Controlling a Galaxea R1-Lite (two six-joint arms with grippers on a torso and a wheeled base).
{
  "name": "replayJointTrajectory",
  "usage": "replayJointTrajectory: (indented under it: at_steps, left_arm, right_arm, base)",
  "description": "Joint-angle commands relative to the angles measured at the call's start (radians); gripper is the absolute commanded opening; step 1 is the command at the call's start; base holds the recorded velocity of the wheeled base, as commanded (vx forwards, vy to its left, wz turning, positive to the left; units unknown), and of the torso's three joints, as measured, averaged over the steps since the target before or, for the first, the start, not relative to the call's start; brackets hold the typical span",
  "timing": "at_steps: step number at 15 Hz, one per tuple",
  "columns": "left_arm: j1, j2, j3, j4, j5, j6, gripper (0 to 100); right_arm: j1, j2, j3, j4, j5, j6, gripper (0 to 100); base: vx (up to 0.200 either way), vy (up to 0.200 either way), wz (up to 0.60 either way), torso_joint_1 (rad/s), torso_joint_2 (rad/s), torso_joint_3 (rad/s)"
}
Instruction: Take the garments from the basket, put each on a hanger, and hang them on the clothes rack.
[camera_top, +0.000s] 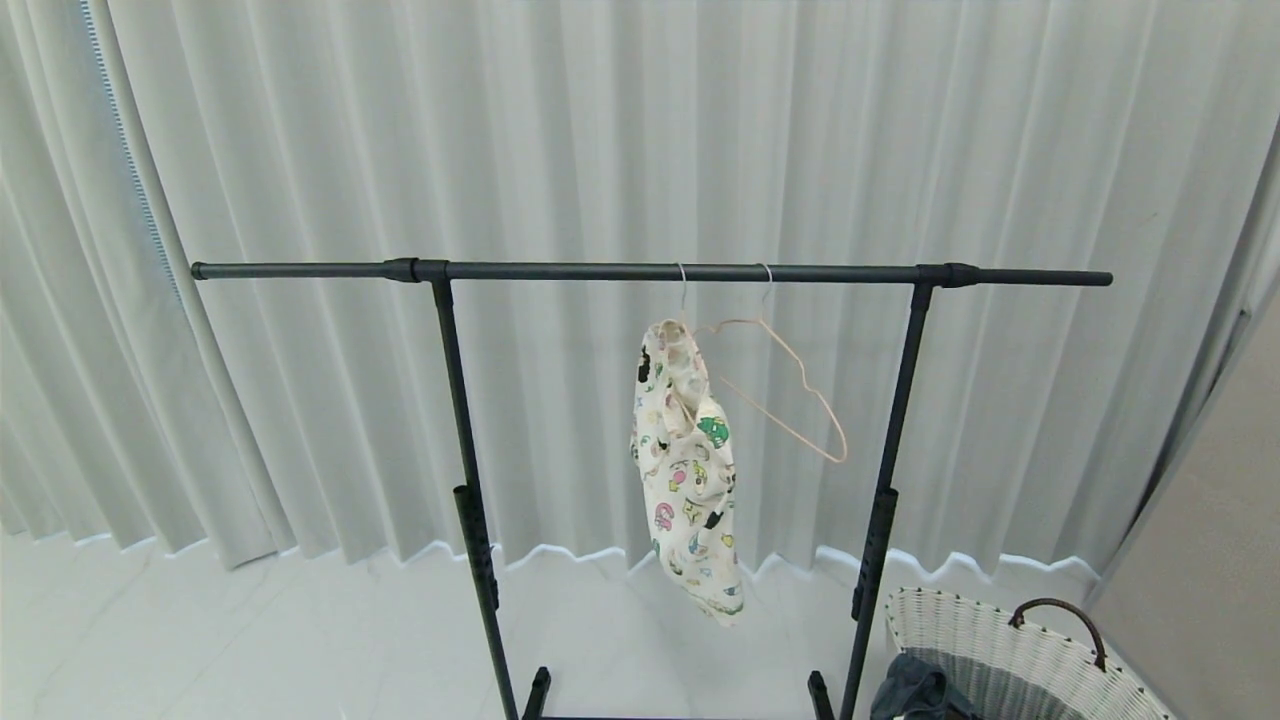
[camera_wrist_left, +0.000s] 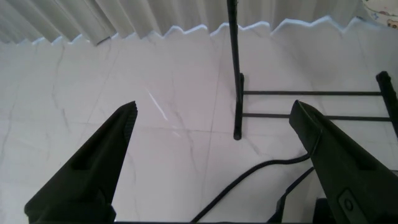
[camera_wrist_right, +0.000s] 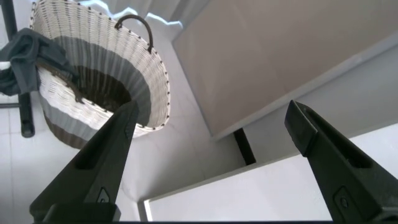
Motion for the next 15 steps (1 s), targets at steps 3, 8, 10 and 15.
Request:
replayJointTrajectory:
  at_steps: [3,8,10,15]
  left_arm:
    - [0.0,0.004,0.001,0.0,0.0,0.001,100]
    - [-0.001,0.013,0.001,0.0,0.0,0.001,100]
    - [-0.007,0.007,0.001,0.0,-0.004,-0.001,100]
    - [-0.007,-0.007,0.001,0.0,-0.004,-0.002,100]
  right_arm:
    - [0.002,0.043,0.0,0.001,0.0,0.0,100]
    - [0.005,0.06,0.0,0.001,0.0,0.0,100]
    - [0.005,0.06,0.0,0.001,0.0,0.0,100]
    - [0.005,0.064,0.0,0.001,0.002,0.0,100]
  base:
    - [0.0,0.0,0.0,-0.18,0.38,0.186]
    - [0.0,0.0,0.0,-0.239,0.49,0.25]
    - [0.0,0.0,0.0,-0.246,0.5,0.263]
    - [0.0,0.0,0.0,-0.235,0.49,0.247]
